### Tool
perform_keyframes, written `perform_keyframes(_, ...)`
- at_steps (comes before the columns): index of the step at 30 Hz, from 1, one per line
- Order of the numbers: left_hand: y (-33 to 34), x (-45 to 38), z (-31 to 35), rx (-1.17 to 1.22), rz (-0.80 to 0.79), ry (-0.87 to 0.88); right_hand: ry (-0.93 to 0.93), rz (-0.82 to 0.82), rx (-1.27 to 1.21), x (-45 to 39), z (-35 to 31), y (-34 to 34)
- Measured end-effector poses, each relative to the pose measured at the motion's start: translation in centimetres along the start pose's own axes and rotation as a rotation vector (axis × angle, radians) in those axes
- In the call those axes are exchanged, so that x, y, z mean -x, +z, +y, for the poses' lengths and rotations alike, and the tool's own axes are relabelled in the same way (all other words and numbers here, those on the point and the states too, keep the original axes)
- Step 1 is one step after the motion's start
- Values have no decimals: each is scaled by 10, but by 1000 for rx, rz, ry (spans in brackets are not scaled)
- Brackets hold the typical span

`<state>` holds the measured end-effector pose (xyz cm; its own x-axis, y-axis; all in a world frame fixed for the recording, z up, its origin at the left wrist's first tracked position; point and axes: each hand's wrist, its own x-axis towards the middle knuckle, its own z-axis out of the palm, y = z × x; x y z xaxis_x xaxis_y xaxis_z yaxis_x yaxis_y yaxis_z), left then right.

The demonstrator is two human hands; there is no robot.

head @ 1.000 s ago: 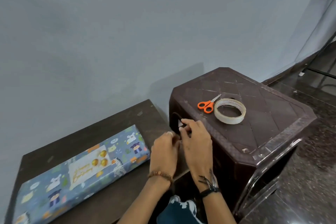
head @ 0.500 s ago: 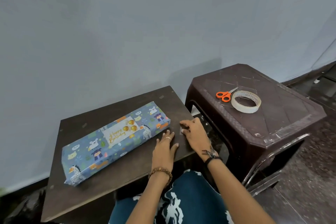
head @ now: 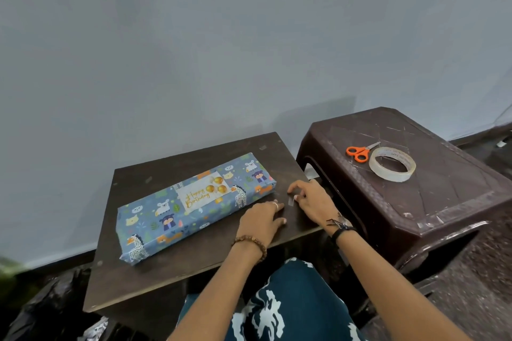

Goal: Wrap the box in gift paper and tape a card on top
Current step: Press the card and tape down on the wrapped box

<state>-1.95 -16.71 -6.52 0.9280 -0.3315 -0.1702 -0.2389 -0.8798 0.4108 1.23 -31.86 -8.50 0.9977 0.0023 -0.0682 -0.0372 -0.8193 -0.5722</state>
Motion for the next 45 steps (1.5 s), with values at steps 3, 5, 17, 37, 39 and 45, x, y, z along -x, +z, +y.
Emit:
perform_keyframes(3, 6, 1, 0, -23, 112, 8, -34, 4, 21, 2, 3, 2)
perform_keyframes(5, 8, 1, -2, -33, 124, 20, -66, 18, 29, 4, 3, 1)
perform_keyframes(17, -5, -33, 25, -420, 248, 113, 43, 218, -420, 19, 11, 8)
perform_keyframes(37, -5, -39, 15, -441, 178, 107, 29, 209, -427, 21, 14, 10)
perform_keyframes(39, -1, -31, 22, -425, 157, 105, 32, 216, -414, 20, 14, 10)
perform_keyframes(45, -3, -33, 36, -698, 125, 188, 31, 218, -438, 20, 13, 9)
